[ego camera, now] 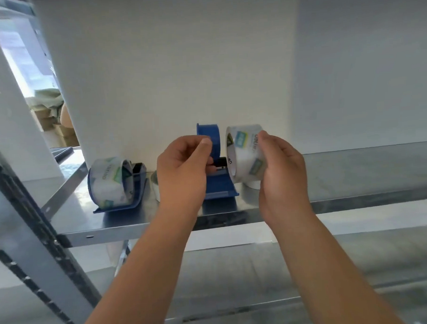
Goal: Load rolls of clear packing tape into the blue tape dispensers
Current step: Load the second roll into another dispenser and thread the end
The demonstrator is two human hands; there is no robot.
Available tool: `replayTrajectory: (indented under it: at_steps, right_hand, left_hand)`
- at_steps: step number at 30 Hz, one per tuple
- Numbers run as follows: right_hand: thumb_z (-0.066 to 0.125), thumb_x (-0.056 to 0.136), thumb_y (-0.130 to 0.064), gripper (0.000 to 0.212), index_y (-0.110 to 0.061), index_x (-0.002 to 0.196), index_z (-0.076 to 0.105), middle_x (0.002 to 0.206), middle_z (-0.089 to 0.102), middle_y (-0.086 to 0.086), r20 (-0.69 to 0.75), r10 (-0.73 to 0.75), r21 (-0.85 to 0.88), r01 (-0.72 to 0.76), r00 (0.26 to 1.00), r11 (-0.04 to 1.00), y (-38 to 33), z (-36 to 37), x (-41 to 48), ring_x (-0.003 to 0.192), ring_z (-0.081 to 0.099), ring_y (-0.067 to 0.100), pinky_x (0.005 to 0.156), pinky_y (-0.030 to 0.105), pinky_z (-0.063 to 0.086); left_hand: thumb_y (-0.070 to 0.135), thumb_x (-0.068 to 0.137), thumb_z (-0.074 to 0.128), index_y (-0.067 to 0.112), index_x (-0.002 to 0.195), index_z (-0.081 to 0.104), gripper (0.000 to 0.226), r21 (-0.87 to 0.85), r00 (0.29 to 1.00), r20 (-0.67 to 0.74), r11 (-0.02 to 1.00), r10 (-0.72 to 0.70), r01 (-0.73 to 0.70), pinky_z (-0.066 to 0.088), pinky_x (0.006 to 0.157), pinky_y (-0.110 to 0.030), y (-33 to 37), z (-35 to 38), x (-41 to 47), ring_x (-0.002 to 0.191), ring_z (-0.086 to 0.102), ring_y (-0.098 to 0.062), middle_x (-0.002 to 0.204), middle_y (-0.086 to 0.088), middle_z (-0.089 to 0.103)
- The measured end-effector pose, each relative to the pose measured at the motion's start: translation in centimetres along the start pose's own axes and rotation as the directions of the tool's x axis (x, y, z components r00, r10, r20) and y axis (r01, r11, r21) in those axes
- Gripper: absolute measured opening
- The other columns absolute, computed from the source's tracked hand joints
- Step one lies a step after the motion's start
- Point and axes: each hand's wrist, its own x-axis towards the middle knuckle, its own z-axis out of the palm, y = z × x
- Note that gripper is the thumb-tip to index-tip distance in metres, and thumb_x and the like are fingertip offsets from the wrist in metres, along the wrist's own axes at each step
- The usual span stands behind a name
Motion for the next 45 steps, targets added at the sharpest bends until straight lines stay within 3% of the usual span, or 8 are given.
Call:
replayTrajectory:
  at_steps: [6,12,18,22,25,34,38,45]
  right_hand:
    - [0.058,0.103,-0.023,0.020,-0.017,0.088,0.069,0.082,0.071,-0.006,0.006,0.054,0.014,-0.054,0.999,0.998,0.5,0.5,2.7,0.079,0.066,0.012,0.063,0.024,0.053]
    - [0.065,0.093,-0.035,0.030,-0.024,0.066,0.071,0.077,0.070,-0.001,0.021,0.087,-0.033,-0.086,0.996,0.996,1.1,2.1,4.5,0.090,0.066,0.027,0.078,0.042,0.056]
    - [0.061,0.100,-0.022,0.027,-0.011,0.076,0.065,0.073,0.062,0.003,0.033,0.087,-0.085,-0.084,0.996,0.993,1.5,3.2,4.7,0.075,0.058,0.019,0.065,0.029,0.048]
    - [0.059,0.101,-0.021,0.035,0.013,0.099,0.063,0.076,0.058,0.007,0.018,0.103,-0.094,-0.101,0.994,0.990,1.9,3.1,5.2,0.069,0.053,0.015,0.048,0.010,0.041]
    - [0.056,0.102,-0.021,0.033,0.011,0.102,0.065,0.075,0.058,0.004,0.015,0.113,-0.101,-0.111,0.993,0.989,2.0,2.9,5.5,0.063,0.052,0.011,0.042,0.005,0.037]
    - [0.059,0.100,-0.024,0.022,-0.012,0.084,0.070,0.085,0.068,0.009,0.089,0.188,-0.046,-0.184,0.978,0.982,2.8,4.7,5.2,0.081,0.064,0.026,0.072,0.039,0.050]
    - [0.064,0.098,-0.026,0.021,-0.009,0.109,0.070,0.104,0.076,0.008,0.102,0.182,-0.050,-0.177,0.978,0.983,3.3,5.3,5.2,0.092,0.075,0.026,0.072,0.036,0.059]
    - [0.073,0.094,-0.017,0.040,-0.020,0.131,0.058,0.111,0.077,0.010,0.190,0.183,-0.068,-0.173,0.965,0.983,2.5,4.8,5.2,0.094,0.077,0.023,0.066,0.029,0.061]
  left_hand:
    - [0.015,0.099,0.065,0.024,0.125,0.066,0.027,0.154,0.981,-0.127,0.980,0.143,-0.123,0.047,0.083,-0.003,-0.6,0.9,1.7,0.112,0.064,-0.002,0.118,0.012,0.069]
    - [0.027,0.109,0.051,0.028,0.156,0.046,0.047,0.122,0.999,-0.014,0.992,0.037,-0.035,0.036,0.117,-0.025,-1.4,1.9,2.5,0.143,0.045,-0.004,0.160,0.010,0.050]
    - [0.024,0.113,0.039,0.025,0.157,0.045,0.045,0.204,0.997,0.029,0.976,0.066,-0.070,0.029,0.100,0.001,-2.0,1.7,2.7,0.133,0.039,0.006,0.159,0.012,0.049]
    - [0.022,0.112,0.042,0.025,0.157,0.047,0.046,0.158,0.997,0.031,0.985,0.069,-0.073,0.037,0.123,-0.030,-2.2,1.7,2.7,0.142,0.046,-0.005,0.159,0.008,0.051]
    - [0.021,0.111,0.043,0.026,0.156,0.049,0.045,0.152,0.998,0.022,0.986,0.063,-0.066,0.037,0.124,-0.033,-2.1,1.7,2.7,0.143,0.047,-0.006,0.158,0.009,0.052]
    - [0.020,0.112,0.042,0.024,0.156,0.048,0.044,0.177,0.994,0.095,0.982,0.051,-0.067,0.045,0.085,0.003,-2.0,1.4,2.7,0.114,0.059,0.008,0.143,0.012,0.057]
    - [0.028,0.112,0.042,0.027,0.154,0.051,0.043,0.074,0.996,0.079,0.996,0.038,-0.043,0.051,0.113,-0.032,-2.5,1.3,2.6,0.130,0.062,-0.007,0.147,0.008,0.062]
    - [0.042,0.107,0.047,0.028,0.156,0.048,0.051,0.022,0.992,0.125,0.999,0.022,-0.025,0.050,0.116,-0.038,-2.7,1.2,2.3,0.135,0.061,-0.011,0.149,0.006,0.063]
